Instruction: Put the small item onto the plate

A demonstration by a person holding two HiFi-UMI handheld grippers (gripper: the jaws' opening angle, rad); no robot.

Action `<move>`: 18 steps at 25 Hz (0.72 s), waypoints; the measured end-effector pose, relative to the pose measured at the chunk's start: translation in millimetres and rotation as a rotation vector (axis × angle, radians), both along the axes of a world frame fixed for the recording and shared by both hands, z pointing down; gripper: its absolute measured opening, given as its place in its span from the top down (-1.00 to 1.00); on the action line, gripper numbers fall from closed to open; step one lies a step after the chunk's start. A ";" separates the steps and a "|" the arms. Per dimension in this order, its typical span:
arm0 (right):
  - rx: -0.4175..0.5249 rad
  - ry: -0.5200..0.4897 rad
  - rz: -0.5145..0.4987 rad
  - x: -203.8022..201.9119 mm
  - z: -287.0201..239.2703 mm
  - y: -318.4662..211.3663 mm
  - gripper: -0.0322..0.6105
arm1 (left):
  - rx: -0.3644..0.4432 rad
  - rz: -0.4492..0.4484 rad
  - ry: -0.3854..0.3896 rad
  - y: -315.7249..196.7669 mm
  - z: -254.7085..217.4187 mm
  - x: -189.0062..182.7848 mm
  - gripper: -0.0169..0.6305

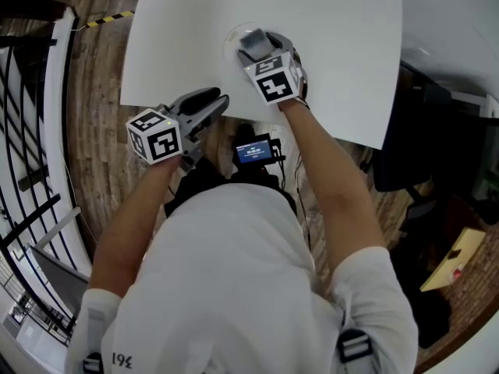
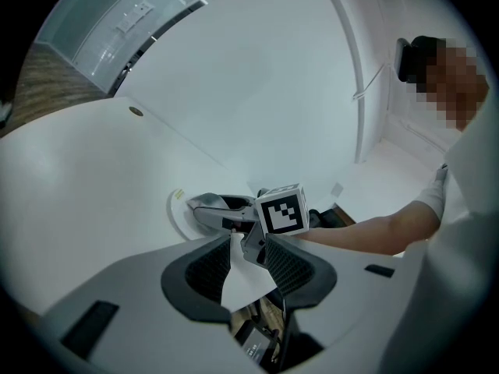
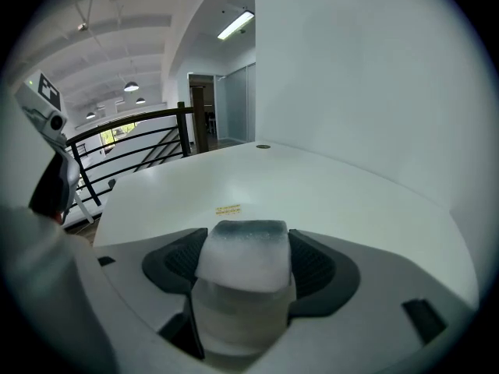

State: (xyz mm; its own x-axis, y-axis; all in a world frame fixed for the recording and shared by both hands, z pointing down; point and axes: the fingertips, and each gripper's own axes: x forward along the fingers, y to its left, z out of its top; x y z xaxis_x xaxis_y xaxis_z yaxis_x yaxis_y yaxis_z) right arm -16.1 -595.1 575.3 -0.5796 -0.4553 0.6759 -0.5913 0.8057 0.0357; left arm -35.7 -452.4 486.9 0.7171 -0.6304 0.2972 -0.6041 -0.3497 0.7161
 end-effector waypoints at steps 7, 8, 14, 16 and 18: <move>0.056 0.037 0.007 6.5 7.9 3.7 -0.12 | -0.007 -0.003 -0.012 3.3 -0.7 -2.0 0.51; 0.058 0.037 0.005 6.0 7.7 3.2 -0.12 | -0.009 -0.004 -0.014 4.0 -0.5 -3.0 0.51; 0.057 0.033 0.005 9.0 8.8 1.0 -0.12 | -0.012 0.003 -0.023 5.1 -1.5 3.1 0.51; 0.061 0.030 0.008 9.3 8.6 0.6 -0.12 | -0.011 0.010 -0.023 5.4 -3.0 6.2 0.51; 0.064 0.031 0.008 10.4 8.8 1.2 -0.12 | -0.009 0.015 -0.022 6.9 -3.5 8.6 0.51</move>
State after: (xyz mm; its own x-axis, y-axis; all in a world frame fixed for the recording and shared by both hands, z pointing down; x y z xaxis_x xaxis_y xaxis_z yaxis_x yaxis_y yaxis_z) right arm -5.7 -593.9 584.1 -0.5549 -0.5026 0.6629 -0.5959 0.7962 0.1049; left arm -27.1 -445.5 483.4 0.7194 -0.6170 0.3191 -0.6149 -0.3520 0.7056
